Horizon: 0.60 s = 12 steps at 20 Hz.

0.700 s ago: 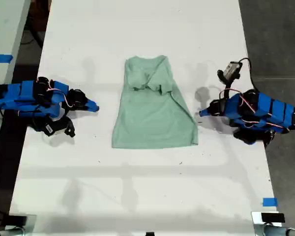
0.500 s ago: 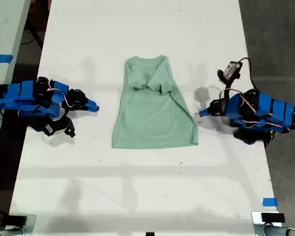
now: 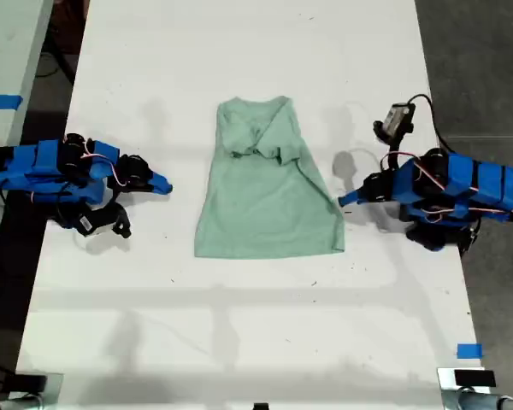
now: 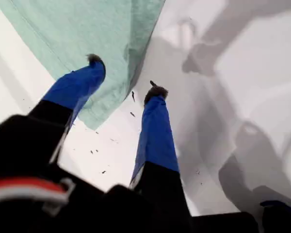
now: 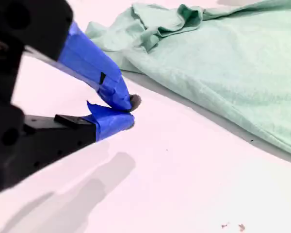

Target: Fold t shirt

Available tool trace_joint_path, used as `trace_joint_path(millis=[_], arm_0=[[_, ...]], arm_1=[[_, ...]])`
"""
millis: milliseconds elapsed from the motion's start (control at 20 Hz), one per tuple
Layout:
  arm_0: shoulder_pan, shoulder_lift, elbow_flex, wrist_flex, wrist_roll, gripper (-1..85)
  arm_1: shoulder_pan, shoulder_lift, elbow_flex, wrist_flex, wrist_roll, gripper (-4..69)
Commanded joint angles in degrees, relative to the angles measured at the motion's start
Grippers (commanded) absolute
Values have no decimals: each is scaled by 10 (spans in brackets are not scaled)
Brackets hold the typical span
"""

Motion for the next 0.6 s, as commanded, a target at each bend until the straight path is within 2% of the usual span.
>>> trace_joint_path(millis=[0, 150, 250, 500, 550], arm_0=[[3, 2, 11, -11, -1, 0], [10, 4, 11, -11, -1, 0], [14, 4, 11, -10, -1, 0], [17, 7, 11, -8, -2, 0], [18, 8, 11, -8, -3, 0]], arm_1=[[-3, -87, -111, 4, -41, 254], [-18, -161, -134, -16, -81, 275], [-42, -192, -116, -67, -76, 252], [-79, -354, -93, -201, -70, 253], [-78, -392, -83, -228, -67, 231]])
